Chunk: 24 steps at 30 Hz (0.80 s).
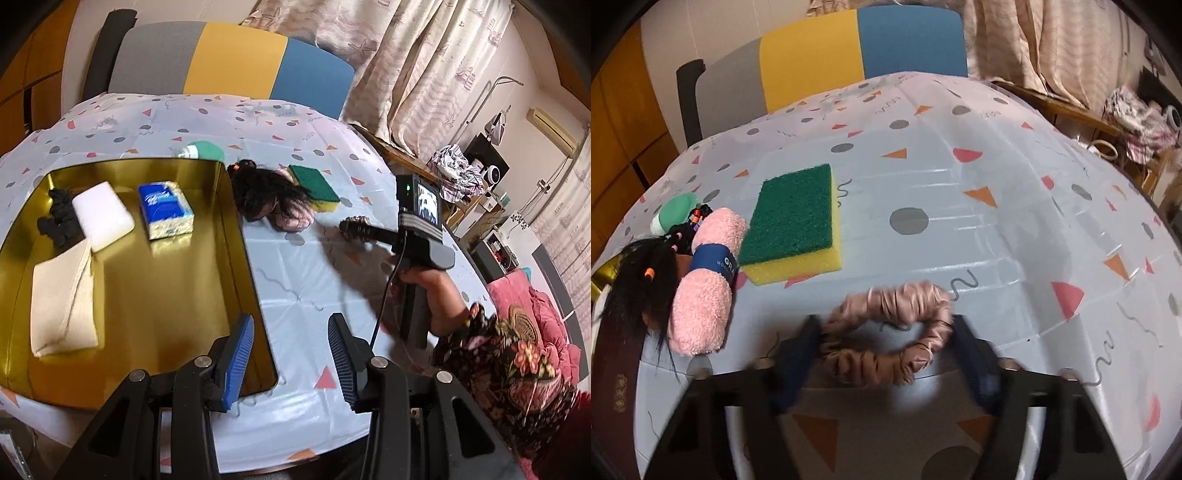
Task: Organize soft objects
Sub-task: 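Reach the right gripper to the pink satin scrunchie and grasp it, then grasp the black beaded hair piece with the left gripper while the right gripper holds the scrunchie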
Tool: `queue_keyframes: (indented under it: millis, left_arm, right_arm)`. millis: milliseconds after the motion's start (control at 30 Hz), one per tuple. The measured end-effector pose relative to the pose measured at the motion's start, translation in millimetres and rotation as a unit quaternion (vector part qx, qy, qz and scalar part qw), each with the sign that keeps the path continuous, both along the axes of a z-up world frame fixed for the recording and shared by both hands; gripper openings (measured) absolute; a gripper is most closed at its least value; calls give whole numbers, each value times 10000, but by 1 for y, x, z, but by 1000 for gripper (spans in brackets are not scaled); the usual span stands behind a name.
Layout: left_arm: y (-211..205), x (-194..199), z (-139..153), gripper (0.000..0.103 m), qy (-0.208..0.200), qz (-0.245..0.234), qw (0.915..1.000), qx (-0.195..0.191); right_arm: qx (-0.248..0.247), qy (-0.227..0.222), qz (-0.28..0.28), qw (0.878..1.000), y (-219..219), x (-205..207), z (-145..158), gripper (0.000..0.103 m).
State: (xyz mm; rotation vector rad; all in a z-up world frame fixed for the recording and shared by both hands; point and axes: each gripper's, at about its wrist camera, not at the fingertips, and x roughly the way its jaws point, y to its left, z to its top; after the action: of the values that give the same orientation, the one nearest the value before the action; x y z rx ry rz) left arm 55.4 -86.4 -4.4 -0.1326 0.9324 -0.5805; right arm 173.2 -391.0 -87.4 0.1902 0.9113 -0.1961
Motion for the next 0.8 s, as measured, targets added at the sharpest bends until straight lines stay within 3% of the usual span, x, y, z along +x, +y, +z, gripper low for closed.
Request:
queue_keyframes:
  millis: [67, 133, 400, 700, 800]
  left_arm:
    - [-5, 9, 5, 42, -28, -7, 10000, 2]
    - [-12, 19, 13, 42, -77, -2, 10000, -10]
    - [-47, 85, 39, 42, -146, 188, 9996, 158]
    - [-72, 171, 25, 43, 189, 766, 9956, 502]
    - [-80, 194, 12, 49, 346, 875, 9933, 675]
  right_arm:
    - [-110, 24, 68, 9999, 1, -3, 1, 37]
    - [-96, -11, 79, 9999, -1, -7, 2, 29]
    - [332, -317, -51, 9989, -15, -22, 0, 28]
    - [552, -530, -82, 9970, -20, -28, -2, 28]
    - [515, -542, -82, 9972, -19, -28, -2, 28]
